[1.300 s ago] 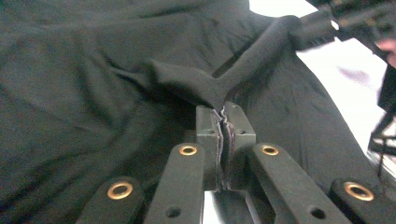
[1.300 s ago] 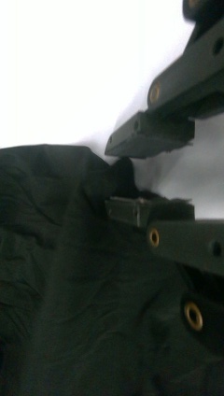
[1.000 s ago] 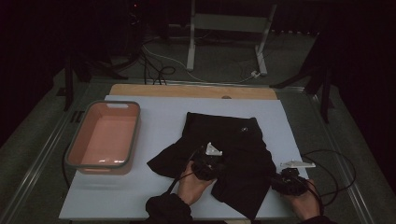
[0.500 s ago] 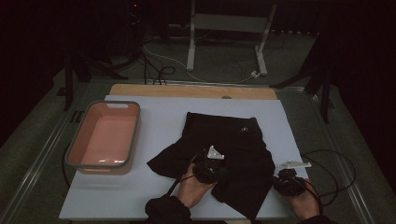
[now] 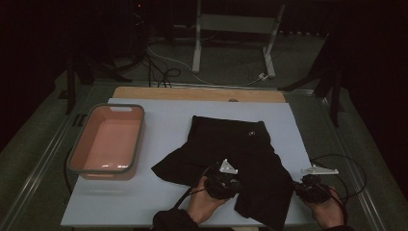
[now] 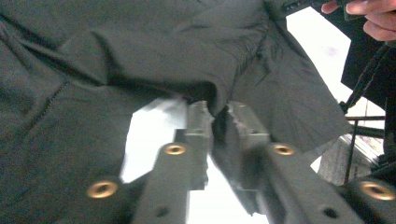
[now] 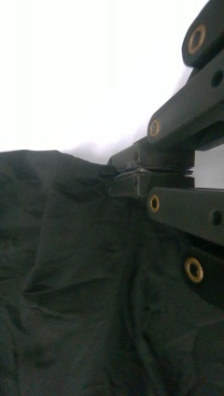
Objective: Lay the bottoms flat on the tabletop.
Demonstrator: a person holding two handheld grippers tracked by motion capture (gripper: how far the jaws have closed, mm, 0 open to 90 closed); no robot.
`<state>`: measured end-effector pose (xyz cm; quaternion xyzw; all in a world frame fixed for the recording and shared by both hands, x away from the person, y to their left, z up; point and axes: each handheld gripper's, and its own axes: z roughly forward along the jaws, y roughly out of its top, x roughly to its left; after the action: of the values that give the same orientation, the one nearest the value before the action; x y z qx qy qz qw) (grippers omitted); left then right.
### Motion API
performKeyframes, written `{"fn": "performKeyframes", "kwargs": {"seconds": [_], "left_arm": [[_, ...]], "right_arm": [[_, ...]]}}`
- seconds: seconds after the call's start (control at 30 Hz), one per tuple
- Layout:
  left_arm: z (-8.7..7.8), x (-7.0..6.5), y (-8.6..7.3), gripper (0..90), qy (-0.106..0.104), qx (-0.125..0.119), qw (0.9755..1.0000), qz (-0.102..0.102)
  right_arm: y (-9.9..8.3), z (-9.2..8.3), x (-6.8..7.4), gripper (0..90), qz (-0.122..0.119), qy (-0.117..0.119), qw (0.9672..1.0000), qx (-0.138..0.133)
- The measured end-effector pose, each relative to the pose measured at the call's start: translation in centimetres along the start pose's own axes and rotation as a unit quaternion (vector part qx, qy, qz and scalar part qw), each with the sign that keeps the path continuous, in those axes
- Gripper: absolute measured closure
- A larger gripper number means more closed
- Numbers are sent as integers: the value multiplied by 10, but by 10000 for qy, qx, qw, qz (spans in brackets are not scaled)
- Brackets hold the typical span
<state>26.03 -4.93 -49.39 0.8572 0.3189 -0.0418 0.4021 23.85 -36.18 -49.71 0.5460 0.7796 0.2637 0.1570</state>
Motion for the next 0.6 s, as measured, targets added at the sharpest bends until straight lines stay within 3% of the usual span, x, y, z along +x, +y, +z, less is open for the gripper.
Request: {"fn": "performKeyframes", "kwargs": {"seconds": [0.1,0.33,0.5,0.6], "left_arm": [[3,-2,-5,658,-63,5,10000,-24],[19,-10,-9,487,-103,136,9998,52],[29,-11,-8,470,10,224,9997,99],[31,-11,-7,492,13,227,9997,99]], "right_arm": [[-1,1,-1,849,59,27,10000,-29],[1,3,-2,633,291,127,9992,-232],[3,5,-4,533,421,183,9974,-560],[2,7,-5,512,375,175,9968,-678]]}}
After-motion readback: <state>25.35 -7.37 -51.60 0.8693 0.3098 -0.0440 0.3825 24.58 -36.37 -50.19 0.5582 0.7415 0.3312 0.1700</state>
